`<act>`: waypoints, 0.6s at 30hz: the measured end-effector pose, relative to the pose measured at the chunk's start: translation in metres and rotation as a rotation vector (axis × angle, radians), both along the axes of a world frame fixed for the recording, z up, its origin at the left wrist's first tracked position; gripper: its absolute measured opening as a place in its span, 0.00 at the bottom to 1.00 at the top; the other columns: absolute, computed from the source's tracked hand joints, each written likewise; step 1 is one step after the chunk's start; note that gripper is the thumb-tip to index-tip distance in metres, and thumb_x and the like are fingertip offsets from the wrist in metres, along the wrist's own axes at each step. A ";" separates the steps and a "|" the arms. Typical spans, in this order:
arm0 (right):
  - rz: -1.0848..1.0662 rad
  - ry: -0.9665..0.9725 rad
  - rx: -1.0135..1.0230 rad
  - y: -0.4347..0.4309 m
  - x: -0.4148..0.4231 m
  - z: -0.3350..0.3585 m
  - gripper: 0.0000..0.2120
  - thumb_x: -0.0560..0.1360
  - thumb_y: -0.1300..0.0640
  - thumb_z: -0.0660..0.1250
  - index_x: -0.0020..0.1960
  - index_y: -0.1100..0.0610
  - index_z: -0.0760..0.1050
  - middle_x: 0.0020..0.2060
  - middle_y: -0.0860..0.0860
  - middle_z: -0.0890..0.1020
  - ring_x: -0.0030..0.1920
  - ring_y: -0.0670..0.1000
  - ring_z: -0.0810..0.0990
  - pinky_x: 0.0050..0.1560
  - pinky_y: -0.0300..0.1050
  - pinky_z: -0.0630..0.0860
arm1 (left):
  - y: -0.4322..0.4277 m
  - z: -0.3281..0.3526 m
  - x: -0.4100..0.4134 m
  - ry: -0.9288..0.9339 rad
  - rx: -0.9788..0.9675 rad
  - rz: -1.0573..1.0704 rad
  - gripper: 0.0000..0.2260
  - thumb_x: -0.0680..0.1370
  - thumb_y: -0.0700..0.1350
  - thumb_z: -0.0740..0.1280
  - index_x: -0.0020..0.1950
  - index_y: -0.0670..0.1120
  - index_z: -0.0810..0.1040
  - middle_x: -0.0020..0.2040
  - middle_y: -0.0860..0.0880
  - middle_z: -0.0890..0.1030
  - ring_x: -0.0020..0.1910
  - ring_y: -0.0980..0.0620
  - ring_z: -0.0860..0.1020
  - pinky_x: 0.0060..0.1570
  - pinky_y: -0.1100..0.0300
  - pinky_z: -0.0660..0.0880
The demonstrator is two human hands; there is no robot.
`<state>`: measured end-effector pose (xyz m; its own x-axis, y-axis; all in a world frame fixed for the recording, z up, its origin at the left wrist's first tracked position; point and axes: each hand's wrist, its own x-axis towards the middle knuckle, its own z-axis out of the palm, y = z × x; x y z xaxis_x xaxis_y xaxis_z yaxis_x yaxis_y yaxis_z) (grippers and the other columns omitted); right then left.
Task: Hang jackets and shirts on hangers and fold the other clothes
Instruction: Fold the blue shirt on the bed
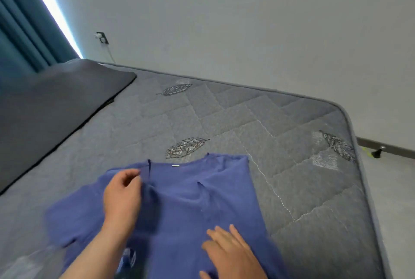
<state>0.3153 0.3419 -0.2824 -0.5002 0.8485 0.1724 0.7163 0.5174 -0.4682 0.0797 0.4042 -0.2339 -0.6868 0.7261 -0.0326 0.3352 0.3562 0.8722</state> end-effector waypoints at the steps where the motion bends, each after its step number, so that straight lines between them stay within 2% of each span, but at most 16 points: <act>1: 0.026 -0.004 0.039 0.000 -0.009 -0.001 0.22 0.56 0.35 0.53 0.46 0.44 0.67 0.45 0.41 0.85 0.48 0.41 0.84 0.71 0.37 0.50 | -0.029 -0.007 -0.033 0.138 -0.074 0.120 0.09 0.72 0.42 0.68 0.50 0.41 0.80 0.47 0.42 0.81 0.48 0.43 0.78 0.53 0.49 0.73; 2: 0.051 -0.016 0.054 0.002 -0.020 0.001 0.22 0.57 0.36 0.54 0.47 0.44 0.65 0.46 0.41 0.85 0.49 0.41 0.84 0.71 0.36 0.52 | -0.053 -0.012 -0.061 0.175 -0.187 0.238 0.19 0.68 0.49 0.69 0.54 0.39 0.79 0.50 0.38 0.81 0.51 0.39 0.79 0.56 0.45 0.73; 4: 0.120 -0.018 0.047 0.006 -0.046 0.002 0.23 0.57 0.39 0.56 0.50 0.44 0.69 0.50 0.43 0.84 0.53 0.43 0.83 0.68 0.37 0.61 | -0.085 -0.027 -0.100 0.064 -0.370 0.390 0.31 0.60 0.57 0.70 0.56 0.37 0.78 0.53 0.34 0.81 0.53 0.36 0.79 0.58 0.42 0.74; 5: 0.159 -0.022 0.036 0.010 -0.061 0.001 0.24 0.58 0.40 0.56 0.51 0.44 0.72 0.53 0.44 0.84 0.55 0.43 0.82 0.66 0.37 0.67 | -0.093 -0.030 -0.109 0.017 -0.426 0.417 0.34 0.59 0.58 0.73 0.56 0.36 0.78 0.54 0.34 0.81 0.53 0.36 0.79 0.58 0.42 0.74; 7: 0.211 -0.076 0.021 0.017 -0.098 0.000 0.26 0.60 0.40 0.58 0.56 0.44 0.78 0.60 0.44 0.81 0.60 0.44 0.80 0.61 0.37 0.74 | -0.098 -0.031 -0.114 -0.043 -0.398 0.403 0.34 0.60 0.59 0.77 0.55 0.36 0.78 0.52 0.35 0.82 0.52 0.37 0.81 0.55 0.44 0.75; 9: 0.218 -0.172 0.049 0.027 -0.135 -0.005 0.28 0.66 0.40 0.57 0.62 0.47 0.77 0.64 0.46 0.78 0.64 0.46 0.77 0.66 0.40 0.70 | -0.096 -0.038 -0.121 -0.138 -0.314 0.343 0.32 0.57 0.64 0.75 0.48 0.39 0.81 0.44 0.40 0.84 0.45 0.42 0.83 0.46 0.46 0.78; 11: 0.162 -0.244 0.037 0.033 -0.164 -0.013 0.29 0.70 0.39 0.57 0.66 0.52 0.75 0.67 0.50 0.76 0.66 0.49 0.75 0.67 0.44 0.63 | -0.087 -0.049 -0.136 -0.245 -0.222 0.361 0.33 0.55 0.62 0.77 0.50 0.41 0.80 0.42 0.43 0.84 0.42 0.44 0.83 0.42 0.48 0.81; 13: 0.115 -0.287 -0.019 0.032 -0.175 -0.026 0.32 0.71 0.38 0.58 0.68 0.56 0.75 0.68 0.53 0.74 0.68 0.52 0.74 0.66 0.47 0.60 | -0.076 -0.051 -0.142 -0.427 -0.092 0.379 0.29 0.63 0.48 0.80 0.59 0.39 0.75 0.46 0.40 0.83 0.40 0.44 0.82 0.36 0.54 0.80; 15: 0.096 -0.280 -0.009 0.029 -0.176 -0.034 0.34 0.69 0.37 0.59 0.68 0.57 0.74 0.69 0.55 0.74 0.68 0.54 0.73 0.66 0.48 0.60 | -0.065 -0.047 -0.145 -0.550 -0.046 0.313 0.15 0.70 0.34 0.74 0.55 0.36 0.77 0.39 0.41 0.83 0.31 0.47 0.80 0.26 0.62 0.74; 17: 0.086 -0.263 0.018 0.028 -0.174 -0.036 0.34 0.69 0.38 0.60 0.68 0.56 0.75 0.69 0.55 0.74 0.68 0.53 0.74 0.67 0.47 0.59 | -0.060 -0.040 -0.154 -0.553 -0.125 0.318 0.03 0.73 0.32 0.69 0.46 0.36 0.78 0.29 0.43 0.80 0.25 0.48 0.76 0.24 0.64 0.69; 18: 0.082 -0.246 0.019 0.028 -0.174 -0.037 0.34 0.68 0.39 0.60 0.68 0.55 0.75 0.68 0.55 0.74 0.68 0.53 0.74 0.68 0.46 0.59 | -0.060 -0.038 -0.166 -0.538 -0.157 0.356 0.01 0.73 0.32 0.69 0.44 0.35 0.78 0.29 0.42 0.80 0.27 0.47 0.76 0.26 0.62 0.70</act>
<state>0.1412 0.3702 -0.3194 -0.5962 0.8012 0.0524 0.7626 0.5855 -0.2751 -0.0864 0.3439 -0.2717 -0.7425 0.4161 -0.5249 -0.2942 0.5014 0.8137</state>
